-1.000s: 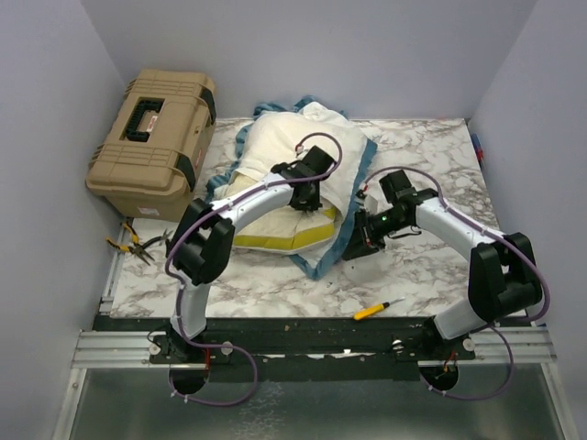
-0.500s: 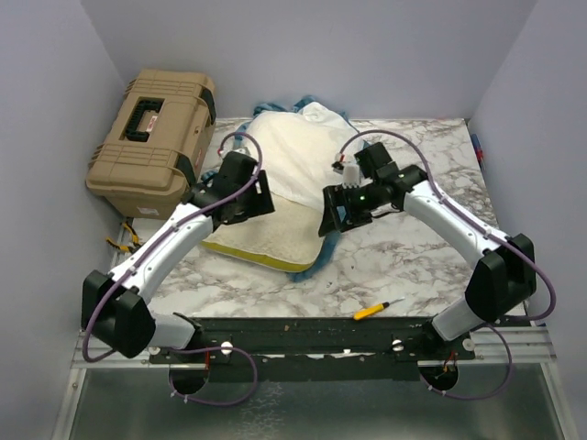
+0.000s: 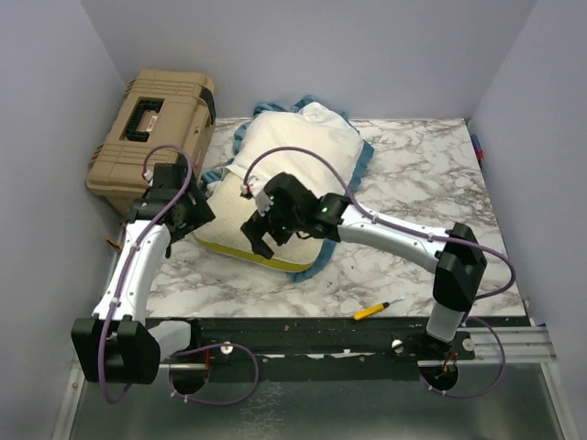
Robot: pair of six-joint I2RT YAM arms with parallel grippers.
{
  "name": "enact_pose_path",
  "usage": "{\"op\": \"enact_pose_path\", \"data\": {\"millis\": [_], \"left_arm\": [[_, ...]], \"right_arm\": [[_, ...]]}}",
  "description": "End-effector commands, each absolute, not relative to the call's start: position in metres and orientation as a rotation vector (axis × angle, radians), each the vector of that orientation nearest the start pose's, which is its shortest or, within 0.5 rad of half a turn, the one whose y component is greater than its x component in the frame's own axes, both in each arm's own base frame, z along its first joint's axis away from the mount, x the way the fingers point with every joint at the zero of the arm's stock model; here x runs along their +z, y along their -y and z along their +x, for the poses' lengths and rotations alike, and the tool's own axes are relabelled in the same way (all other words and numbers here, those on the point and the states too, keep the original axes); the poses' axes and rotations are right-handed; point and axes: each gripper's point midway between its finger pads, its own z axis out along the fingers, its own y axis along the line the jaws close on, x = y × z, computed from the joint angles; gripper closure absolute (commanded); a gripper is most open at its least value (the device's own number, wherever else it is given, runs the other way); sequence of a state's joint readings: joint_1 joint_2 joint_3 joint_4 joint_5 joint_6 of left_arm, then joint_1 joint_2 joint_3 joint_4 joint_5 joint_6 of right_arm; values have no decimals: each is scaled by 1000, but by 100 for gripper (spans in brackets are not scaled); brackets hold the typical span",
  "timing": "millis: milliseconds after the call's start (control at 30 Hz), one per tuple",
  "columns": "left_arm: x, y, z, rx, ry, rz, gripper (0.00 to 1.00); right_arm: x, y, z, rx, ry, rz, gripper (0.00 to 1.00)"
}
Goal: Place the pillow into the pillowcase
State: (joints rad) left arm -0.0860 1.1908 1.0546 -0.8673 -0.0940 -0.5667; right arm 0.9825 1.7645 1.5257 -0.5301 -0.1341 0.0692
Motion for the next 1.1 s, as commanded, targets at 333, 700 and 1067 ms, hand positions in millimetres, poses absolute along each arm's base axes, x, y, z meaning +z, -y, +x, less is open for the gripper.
{"op": "enact_pose_path", "data": {"millis": [333, 700, 1067], "left_arm": [[165, 14, 247, -251, -2350, -856, 19], [165, 44, 237, -486, -2319, -820, 18], [145, 97, 225, -891, -2332, -784, 18]], "right_arm": [[57, -437, 270, 144, -2124, -1229, 1], [75, -424, 311, 195, -2314, -1070, 100], [222, -401, 399, 1045, -2377, -420, 100]]}}
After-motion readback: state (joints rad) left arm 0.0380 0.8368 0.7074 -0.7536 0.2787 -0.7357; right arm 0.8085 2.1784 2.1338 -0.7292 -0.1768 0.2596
